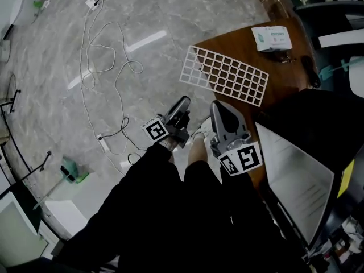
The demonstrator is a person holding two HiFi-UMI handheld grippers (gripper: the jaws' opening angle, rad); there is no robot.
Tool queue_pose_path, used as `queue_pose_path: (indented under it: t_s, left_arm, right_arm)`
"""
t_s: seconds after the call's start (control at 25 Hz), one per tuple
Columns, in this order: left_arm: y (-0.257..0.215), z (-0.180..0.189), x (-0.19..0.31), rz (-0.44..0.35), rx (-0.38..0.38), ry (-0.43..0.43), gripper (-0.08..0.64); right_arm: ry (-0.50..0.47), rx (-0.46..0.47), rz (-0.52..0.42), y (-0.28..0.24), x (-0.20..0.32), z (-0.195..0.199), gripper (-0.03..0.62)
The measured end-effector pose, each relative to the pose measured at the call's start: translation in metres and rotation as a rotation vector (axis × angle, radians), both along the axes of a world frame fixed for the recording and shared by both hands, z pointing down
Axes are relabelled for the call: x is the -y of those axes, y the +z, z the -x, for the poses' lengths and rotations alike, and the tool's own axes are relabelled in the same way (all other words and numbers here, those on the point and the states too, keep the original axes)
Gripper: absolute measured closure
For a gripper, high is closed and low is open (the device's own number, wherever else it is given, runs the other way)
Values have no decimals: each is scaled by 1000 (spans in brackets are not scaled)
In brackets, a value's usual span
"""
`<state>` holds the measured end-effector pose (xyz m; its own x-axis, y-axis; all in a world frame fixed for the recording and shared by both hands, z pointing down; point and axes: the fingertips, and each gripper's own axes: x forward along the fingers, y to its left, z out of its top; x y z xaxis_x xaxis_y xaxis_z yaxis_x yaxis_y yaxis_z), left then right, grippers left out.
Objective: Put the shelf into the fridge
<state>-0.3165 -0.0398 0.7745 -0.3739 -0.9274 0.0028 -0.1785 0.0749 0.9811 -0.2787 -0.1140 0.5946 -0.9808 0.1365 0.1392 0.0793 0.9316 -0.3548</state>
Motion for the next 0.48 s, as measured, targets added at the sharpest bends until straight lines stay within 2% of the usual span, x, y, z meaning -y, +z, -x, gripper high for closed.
queue_pose_path:
  t_s: [0.16, 0.48]
  left_arm:
    - [22, 13, 10, -19, -38, -67, 416]
    - [41, 40, 33, -47, -52, -133, 407]
  right_arm:
    - [7, -24, 27, 20, 11, -2, 586]
    - [39, -68, 56, 47, 31, -12, 586]
